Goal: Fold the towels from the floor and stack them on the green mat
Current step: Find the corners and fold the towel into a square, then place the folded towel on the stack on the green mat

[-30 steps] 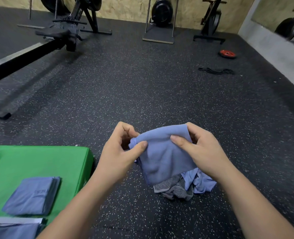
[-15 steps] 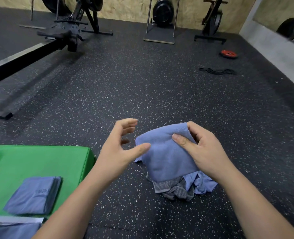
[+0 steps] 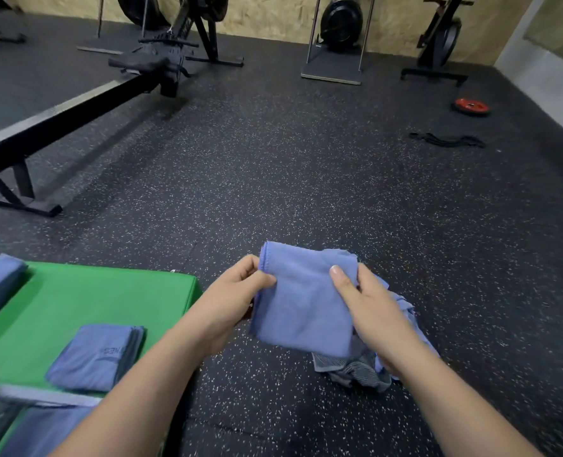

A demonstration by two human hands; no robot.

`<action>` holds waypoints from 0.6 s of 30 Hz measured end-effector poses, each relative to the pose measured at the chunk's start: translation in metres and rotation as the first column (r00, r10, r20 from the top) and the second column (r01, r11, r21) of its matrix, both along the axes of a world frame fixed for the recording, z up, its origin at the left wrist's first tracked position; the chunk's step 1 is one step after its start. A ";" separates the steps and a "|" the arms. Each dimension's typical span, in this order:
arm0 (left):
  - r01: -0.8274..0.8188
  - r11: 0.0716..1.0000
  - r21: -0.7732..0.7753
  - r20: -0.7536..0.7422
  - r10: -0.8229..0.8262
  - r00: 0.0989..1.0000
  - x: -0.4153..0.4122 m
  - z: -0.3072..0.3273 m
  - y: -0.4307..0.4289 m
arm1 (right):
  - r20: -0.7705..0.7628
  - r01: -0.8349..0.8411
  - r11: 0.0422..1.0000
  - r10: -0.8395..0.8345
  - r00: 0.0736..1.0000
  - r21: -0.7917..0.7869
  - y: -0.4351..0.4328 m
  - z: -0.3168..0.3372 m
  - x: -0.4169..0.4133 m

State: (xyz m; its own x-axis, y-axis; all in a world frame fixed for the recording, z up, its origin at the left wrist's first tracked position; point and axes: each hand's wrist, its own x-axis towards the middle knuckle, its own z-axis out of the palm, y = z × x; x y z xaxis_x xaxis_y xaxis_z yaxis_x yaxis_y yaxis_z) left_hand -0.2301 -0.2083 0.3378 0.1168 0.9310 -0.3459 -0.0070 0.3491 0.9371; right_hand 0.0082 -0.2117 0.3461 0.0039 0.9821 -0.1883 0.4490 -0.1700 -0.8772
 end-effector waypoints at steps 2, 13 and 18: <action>-0.046 0.998 -0.046 -0.091 0.041 0.995 -0.011 -0.009 0.001 | -0.147 -0.037 0.989 0.016 0.989 -0.141 -0.001 -0.014 -0.015; 0.063 0.974 -0.217 -0.666 -0.195 0.720 -0.135 -0.073 -0.003 | -0.263 -0.209 0.881 0.101 0.960 -0.425 -0.017 -0.120 -0.123; -0.005 0.963 -0.271 -0.803 -0.223 0.553 -0.207 -0.088 -0.007 | -0.325 -0.256 0.858 0.111 0.939 -0.446 -0.018 -0.156 -0.209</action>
State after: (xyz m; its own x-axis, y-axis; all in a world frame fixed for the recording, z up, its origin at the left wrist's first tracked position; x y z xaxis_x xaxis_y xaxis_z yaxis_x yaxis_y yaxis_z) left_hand -0.4370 -0.2152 0.2499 -0.2285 0.8169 -0.5296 0.7753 0.4817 0.4085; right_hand -0.2004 -0.2300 0.1899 -0.2905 0.7481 -0.5967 0.2645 -0.5365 -0.8014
